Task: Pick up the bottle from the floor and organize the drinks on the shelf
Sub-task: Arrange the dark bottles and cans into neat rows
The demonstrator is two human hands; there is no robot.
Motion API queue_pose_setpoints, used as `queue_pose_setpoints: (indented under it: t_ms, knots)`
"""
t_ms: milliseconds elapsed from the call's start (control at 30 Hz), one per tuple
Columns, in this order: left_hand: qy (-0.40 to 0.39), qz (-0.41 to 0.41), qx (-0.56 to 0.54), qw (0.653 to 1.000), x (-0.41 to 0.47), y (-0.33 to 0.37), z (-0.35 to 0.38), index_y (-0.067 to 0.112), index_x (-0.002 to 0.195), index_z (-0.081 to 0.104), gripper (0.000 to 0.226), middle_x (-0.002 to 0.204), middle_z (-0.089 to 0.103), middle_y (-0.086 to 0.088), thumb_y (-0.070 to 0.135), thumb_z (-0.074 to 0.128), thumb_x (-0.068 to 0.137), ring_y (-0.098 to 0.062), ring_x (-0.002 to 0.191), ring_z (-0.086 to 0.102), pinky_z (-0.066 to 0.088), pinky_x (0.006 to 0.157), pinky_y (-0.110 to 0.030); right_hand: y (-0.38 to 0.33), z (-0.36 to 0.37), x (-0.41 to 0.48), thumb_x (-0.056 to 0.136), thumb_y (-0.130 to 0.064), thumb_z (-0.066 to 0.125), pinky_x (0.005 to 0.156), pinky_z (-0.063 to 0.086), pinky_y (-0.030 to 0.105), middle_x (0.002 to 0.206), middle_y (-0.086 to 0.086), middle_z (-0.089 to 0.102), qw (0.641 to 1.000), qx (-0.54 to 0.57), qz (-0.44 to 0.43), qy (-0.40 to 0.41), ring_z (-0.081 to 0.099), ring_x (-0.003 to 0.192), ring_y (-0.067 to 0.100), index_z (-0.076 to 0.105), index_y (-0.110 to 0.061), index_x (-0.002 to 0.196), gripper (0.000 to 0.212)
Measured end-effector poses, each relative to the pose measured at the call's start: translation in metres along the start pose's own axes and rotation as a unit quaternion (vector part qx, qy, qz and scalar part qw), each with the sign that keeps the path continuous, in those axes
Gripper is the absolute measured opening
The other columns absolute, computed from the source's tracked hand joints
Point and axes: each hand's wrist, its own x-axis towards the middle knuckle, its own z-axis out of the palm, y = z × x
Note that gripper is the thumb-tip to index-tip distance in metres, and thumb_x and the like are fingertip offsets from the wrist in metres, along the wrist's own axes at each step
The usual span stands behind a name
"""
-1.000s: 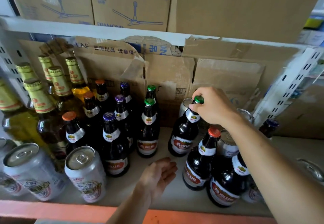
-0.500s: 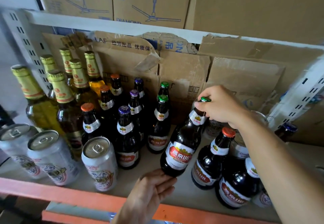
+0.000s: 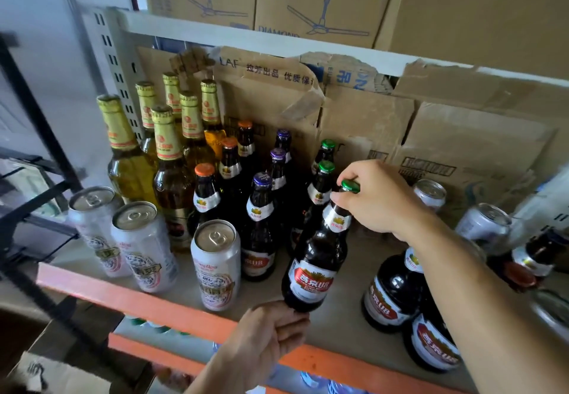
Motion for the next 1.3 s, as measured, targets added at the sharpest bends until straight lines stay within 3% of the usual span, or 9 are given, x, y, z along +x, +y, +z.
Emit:
queue_pose_setpoints:
  t_ms: [100,233,333,500,767,867,1033,1167,1300]
  knots:
    - [0.002,-0.007,-0.008,1.0,0.001,0.003,-0.002,-0.007,0.101,0.059,0.021,0.094,0.069,-0.026,0.0,0.042,0.092,-0.033,0.089,0.065,0.049,0.083,-0.041,-0.009,0.007,-0.003,0.085,-0.032,0.069,0.044,0.035,0.007,0.075,-0.002,0.061,1.0,-0.016,-0.013,0.009,0.045,0.057,0.001,0.067,-0.014,0.1,0.023]
    - [0.007,-0.004,-0.037,0.999,0.001,0.005,-0.007,-0.005,0.099,0.058,0.016,0.092,0.07,-0.024,0.0,0.045,0.091,-0.033,0.089,0.064,0.049,0.084,-0.042,-0.018,0.014,-0.004,0.086,-0.032,0.069,0.052,0.033,0.016,0.099,0.004,0.066,1.0,-0.014,-0.017,0.0,0.056,0.078,0.018,0.065,-0.015,0.109,0.029]
    - [-0.008,0.0,-0.049,0.999,0.002,0.008,-0.012,-0.001,0.093,0.06,0.013,0.083,0.072,-0.017,-0.001,0.046,0.09,-0.029,0.087,0.064,0.05,0.077,-0.037,-0.025,0.022,-0.006,0.085,-0.029,0.069,0.051,0.034,0.022,0.089,0.007,0.067,1.0,-0.014,-0.024,0.007,0.059,0.075,0.022,0.067,-0.014,0.099,0.021]
    - [-0.012,-0.009,-0.083,0.996,0.007,0.011,-0.017,-0.002,0.101,0.059,0.018,0.098,0.067,-0.019,-0.002,0.044,0.091,-0.029,0.09,0.063,0.05,0.075,-0.035,-0.034,0.028,-0.009,0.085,-0.03,0.07,0.047,0.029,0.021,0.082,0.007,0.064,1.0,-0.007,-0.03,0.006,0.055,0.066,0.021,0.065,-0.015,0.101,0.023]
    - [-0.007,-0.003,-0.124,0.992,0.013,0.008,-0.013,-0.001,0.101,0.056,0.017,0.098,0.065,-0.018,-0.007,0.043,0.091,-0.027,0.094,0.062,0.046,0.088,-0.04,-0.033,0.028,-0.009,0.082,-0.032,0.073,0.042,0.029,0.015,0.072,-0.007,0.056,0.999,-0.001,-0.034,0.002,0.048,0.057,0.005,0.065,-0.018,0.098,0.023]
    - [0.001,-0.003,-0.128,0.992,0.014,0.009,-0.013,-0.003,0.1,0.057,0.018,0.093,0.068,-0.019,-0.008,0.043,0.09,-0.028,0.092,0.063,0.049,0.082,-0.039,-0.031,0.028,-0.009,0.081,-0.033,0.074,0.046,0.036,0.012,0.072,-0.007,0.055,0.999,0.007,-0.039,-0.002,0.047,0.057,0.004,0.065,-0.019,0.102,0.028]
    - [0.006,-0.012,-0.105,0.994,0.01,0.004,-0.011,-0.002,0.103,0.059,0.02,0.089,0.073,-0.016,-0.007,0.047,0.088,-0.026,0.089,0.068,0.052,0.075,-0.035,-0.023,0.025,-0.009,0.081,-0.045,0.069,0.061,0.038,0.018,0.103,-0.005,0.062,0.998,0.043,-0.037,-0.029,0.059,0.083,0.012,0.057,-0.021,0.124,0.051]
    - [-0.022,-0.036,-0.057,0.997,0.005,-0.001,0.002,0.001,0.103,0.061,0.021,0.089,0.075,-0.015,-0.005,0.049,0.087,-0.022,0.078,0.073,0.054,0.068,-0.032,-0.012,0.015,-0.013,0.085,-0.048,0.062,0.067,0.044,0.024,0.088,-0.008,0.068,0.995,0.101,-0.004,-0.014,0.062,0.082,0.009,0.058,-0.02,0.123,0.047]
    - [-0.054,-0.033,-0.023,0.998,0.006,-0.003,0.014,0.004,0.107,0.064,0.025,0.097,0.075,-0.014,0.001,0.049,0.088,-0.022,0.088,0.073,0.052,0.073,-0.032,0.003,-0.005,-0.025,0.086,-0.044,0.061,0.07,0.05,0.029,0.086,-0.01,0.07,0.99,0.142,0.012,0.023,0.066,0.077,0.007,0.063,-0.025,0.114,0.033]
